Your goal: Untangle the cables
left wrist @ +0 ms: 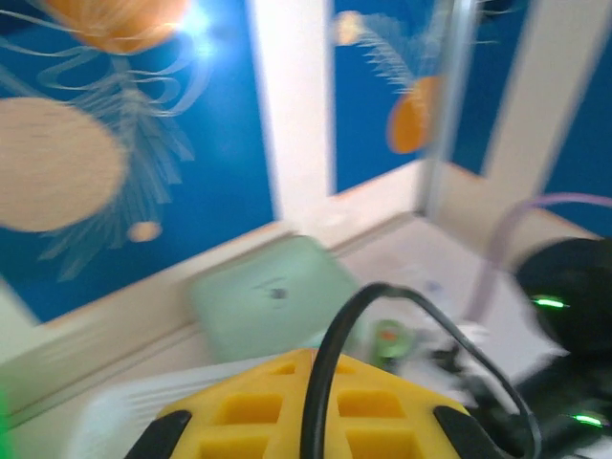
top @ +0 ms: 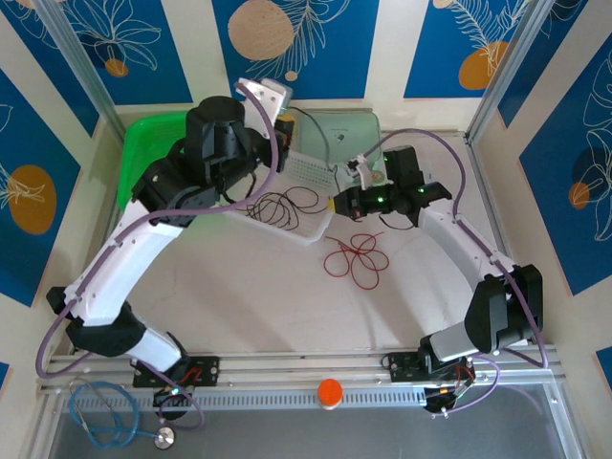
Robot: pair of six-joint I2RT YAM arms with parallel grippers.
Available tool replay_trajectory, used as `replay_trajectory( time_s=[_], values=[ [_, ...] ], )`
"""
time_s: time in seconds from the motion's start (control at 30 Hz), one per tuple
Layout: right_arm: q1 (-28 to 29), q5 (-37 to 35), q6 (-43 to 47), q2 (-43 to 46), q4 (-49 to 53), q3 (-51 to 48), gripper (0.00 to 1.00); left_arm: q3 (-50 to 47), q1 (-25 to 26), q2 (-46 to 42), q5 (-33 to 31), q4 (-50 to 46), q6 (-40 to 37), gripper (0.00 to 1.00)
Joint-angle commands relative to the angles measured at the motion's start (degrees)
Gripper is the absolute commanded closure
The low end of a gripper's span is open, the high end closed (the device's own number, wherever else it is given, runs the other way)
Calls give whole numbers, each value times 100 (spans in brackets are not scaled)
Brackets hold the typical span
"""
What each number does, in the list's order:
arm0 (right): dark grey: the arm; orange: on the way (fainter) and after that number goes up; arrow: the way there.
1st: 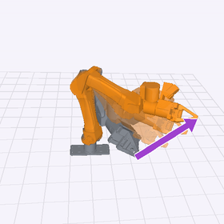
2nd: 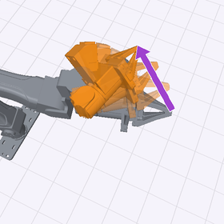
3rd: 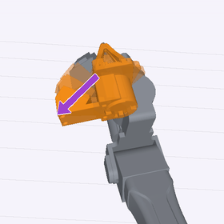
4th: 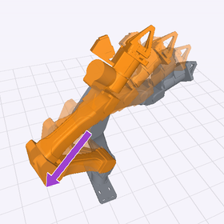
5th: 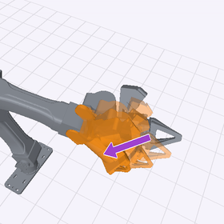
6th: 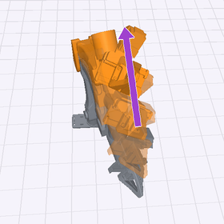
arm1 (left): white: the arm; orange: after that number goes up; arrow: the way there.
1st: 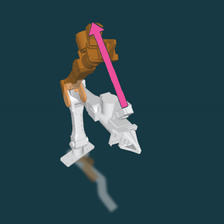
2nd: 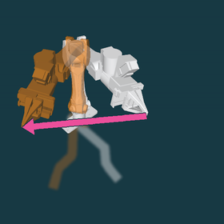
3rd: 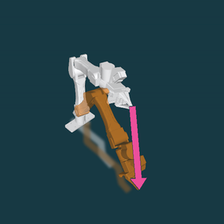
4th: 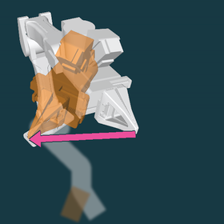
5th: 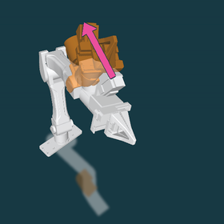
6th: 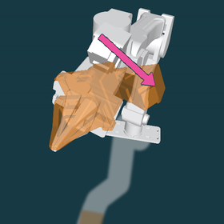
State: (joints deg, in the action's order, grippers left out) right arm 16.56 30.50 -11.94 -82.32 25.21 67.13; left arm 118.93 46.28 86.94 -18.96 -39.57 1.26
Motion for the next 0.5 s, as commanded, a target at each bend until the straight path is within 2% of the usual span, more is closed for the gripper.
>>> replay_trajectory(
  time_s=[0.0,0.23,0.47],
  values=[
    [-371,-1018,-573,327,59,-315,100,195,-446,89,-1031,-138,-433,100],
    [-962,-1336,-872,645,86,-745,100,-128,-1362,282,-894,-76,-193,100],
    [-858,-1224,-880,618,140,-605,100,-599,-1759,605,-660,140,9,100]
  ],
)
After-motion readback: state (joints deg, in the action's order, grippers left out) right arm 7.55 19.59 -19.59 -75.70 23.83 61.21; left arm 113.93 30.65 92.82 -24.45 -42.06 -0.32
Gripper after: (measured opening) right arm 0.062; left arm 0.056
